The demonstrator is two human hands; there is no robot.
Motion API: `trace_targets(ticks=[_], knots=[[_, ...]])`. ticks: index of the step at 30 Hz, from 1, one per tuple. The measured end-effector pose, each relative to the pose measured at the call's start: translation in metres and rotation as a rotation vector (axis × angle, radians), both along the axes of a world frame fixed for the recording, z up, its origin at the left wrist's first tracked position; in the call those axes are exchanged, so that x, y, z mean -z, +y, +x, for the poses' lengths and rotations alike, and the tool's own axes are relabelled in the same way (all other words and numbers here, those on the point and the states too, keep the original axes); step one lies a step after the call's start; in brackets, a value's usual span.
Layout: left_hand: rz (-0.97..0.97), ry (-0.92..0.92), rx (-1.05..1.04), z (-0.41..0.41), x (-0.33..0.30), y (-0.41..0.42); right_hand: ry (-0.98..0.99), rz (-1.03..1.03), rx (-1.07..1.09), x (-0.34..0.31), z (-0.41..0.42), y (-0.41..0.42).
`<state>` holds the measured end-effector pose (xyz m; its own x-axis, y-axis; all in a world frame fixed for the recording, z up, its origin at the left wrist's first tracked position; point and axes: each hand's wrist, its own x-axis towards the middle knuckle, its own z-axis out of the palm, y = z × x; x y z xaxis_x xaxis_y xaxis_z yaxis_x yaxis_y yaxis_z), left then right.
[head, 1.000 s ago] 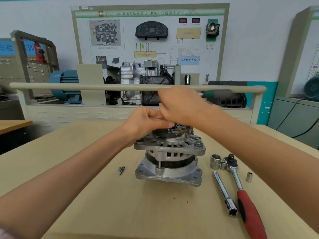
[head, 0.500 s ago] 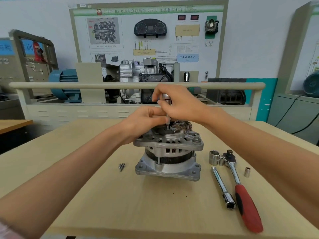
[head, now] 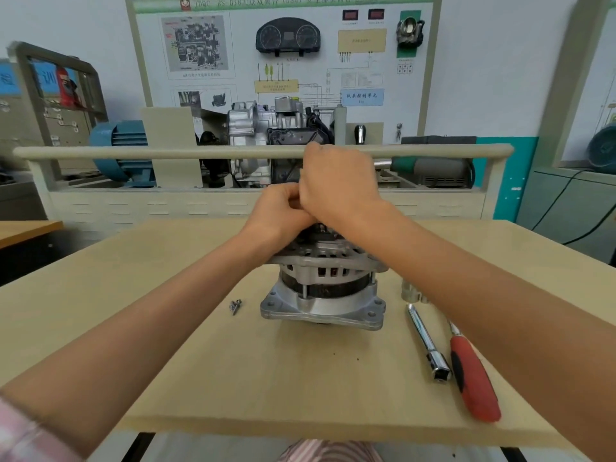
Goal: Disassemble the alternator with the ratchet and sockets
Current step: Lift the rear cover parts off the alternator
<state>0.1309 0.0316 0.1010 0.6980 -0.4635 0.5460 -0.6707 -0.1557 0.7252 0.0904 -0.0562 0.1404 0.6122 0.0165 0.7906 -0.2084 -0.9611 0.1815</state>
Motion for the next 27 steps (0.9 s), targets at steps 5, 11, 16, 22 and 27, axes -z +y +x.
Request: trace_targets(ticks=[5,11,16,22,27], knots=[[0.065,0.167,0.345,0.007,-0.003,0.010,0.102,0.747,-0.790,0.000,-0.002,-0.014],[0.013,0.166,0.305,0.006,-0.004,0.009,0.065,0.817,-0.831,-0.001,-0.002,-0.017],[0.037,-0.188,-0.154,0.000,-0.001,-0.003,-0.080,0.091,0.166,0.013,-0.005,0.005],[0.110,0.007,0.164,-0.005,-0.009,0.004,-0.008,0.325,-0.354,0.008,-0.010,-0.025],[0.179,0.063,0.280,0.008,-0.010,0.016,0.002,0.217,-0.567,0.001,-0.002,-0.017]])
